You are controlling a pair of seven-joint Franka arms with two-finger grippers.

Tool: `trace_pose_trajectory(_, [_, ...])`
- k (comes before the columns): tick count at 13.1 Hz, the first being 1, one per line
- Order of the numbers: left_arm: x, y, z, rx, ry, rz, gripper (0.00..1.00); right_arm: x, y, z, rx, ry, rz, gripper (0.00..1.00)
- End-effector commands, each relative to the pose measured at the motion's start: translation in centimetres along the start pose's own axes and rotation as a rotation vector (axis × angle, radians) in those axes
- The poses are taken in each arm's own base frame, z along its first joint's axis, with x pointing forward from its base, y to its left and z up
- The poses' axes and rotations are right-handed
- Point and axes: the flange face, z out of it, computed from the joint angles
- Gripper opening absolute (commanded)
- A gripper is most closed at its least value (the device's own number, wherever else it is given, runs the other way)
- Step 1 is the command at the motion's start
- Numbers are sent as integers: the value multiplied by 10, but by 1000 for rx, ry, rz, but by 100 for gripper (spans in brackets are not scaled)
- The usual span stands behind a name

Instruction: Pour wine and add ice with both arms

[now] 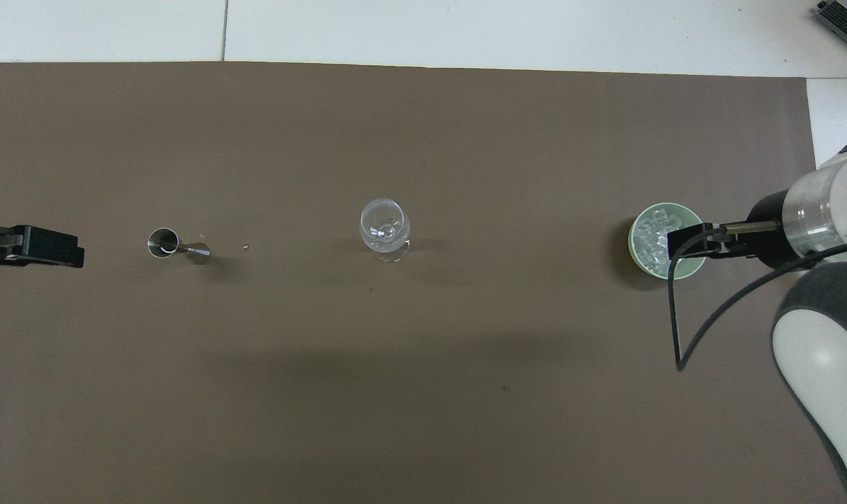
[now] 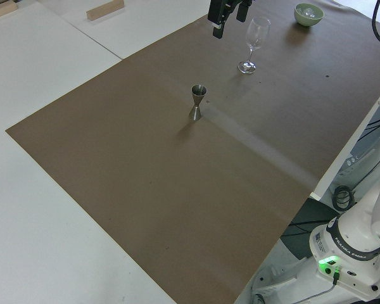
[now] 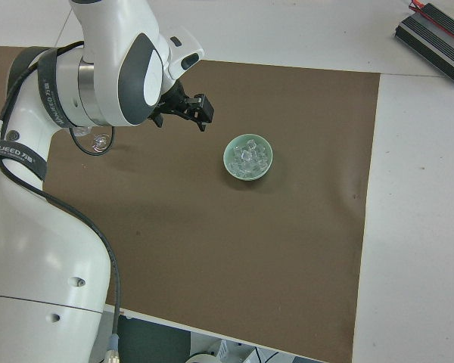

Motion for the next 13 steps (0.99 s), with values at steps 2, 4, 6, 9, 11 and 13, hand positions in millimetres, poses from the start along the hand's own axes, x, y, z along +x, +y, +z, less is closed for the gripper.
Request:
trace_pose_trajectory(2, [-6, -1, 1, -7, 6, 2, 100, -7, 4, -1, 6, -3, -15, 100])
trace_pose_trajectory(4, [-6, 0, 1, -7, 6, 5, 100, -7, 3, -1, 6, -3, -16, 100])
trace_pose_trajectory(6, [-7, -2, 0, -7, 6, 4, 100, -7, 3, -1, 6, -3, -16, 100])
trace_pose_trajectory(9, [-7, -31, 0, -10, 6, -59, 100, -7, 3, -1, 6, -3, -16, 100])
trace_pose_trajectory(11, [-7, -38, -1, -14, 13, -73, 100, -7, 3, -1, 6, -3, -15, 100])
trace_pose_trajectory(13, [-5, -40, -2, -14, 28, -81, 100, -7, 3, -1, 6, -3, -15, 100])
